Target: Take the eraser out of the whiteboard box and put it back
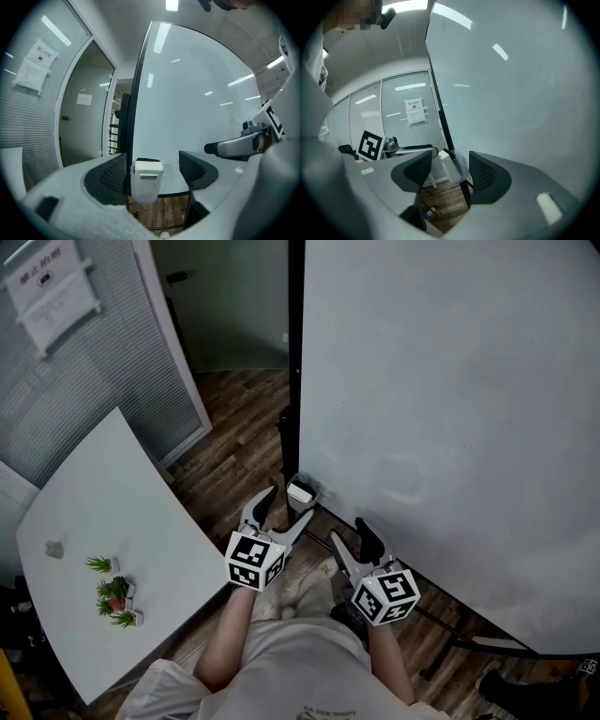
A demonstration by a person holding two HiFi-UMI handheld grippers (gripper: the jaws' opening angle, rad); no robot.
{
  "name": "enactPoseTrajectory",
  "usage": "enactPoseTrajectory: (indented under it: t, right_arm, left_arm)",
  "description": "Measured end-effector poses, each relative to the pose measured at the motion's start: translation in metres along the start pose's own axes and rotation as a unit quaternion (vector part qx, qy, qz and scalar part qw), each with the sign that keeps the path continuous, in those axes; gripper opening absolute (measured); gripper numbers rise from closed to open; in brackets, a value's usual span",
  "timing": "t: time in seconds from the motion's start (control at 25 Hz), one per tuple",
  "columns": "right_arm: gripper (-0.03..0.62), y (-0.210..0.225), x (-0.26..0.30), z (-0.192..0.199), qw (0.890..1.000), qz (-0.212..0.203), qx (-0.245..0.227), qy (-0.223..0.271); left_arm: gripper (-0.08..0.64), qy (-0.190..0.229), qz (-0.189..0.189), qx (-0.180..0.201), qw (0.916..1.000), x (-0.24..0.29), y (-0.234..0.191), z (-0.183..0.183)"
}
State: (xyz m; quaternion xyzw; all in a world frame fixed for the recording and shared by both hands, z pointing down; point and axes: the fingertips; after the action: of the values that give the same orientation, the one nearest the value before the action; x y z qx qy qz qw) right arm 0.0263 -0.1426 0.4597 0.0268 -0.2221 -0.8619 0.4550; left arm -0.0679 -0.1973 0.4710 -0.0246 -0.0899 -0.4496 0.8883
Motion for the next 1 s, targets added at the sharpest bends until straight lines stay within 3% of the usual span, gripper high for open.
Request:
enactPoseTrajectory:
  t: [0.48, 1.0]
  right_arm:
    - [0.252, 0.005, 0.008, 0.000, 1.000, -0.019, 0.009, -0.009]
    - [0.250, 0.005, 0.015, 0.001, 0.999, -0.039, 0.029, -0.014]
  left_arm:
    - [0.332, -0.014, -0.009, 0.000, 0.9999, 0.019, -0.004, 0.005]
    - [0.311, -0.031, -0.008, 0.031, 0.9990, 0.040, -0.002, 0.013]
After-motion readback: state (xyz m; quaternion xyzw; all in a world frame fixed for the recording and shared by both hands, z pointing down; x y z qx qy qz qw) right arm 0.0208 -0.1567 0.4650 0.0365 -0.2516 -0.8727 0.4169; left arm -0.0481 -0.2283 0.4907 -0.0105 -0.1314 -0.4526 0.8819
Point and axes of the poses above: the fingertips, and each gripper's own axes: x forward along the fingers, y to its right, z out of its underside, and after that the axes turned 8 degrees about x, right-handed
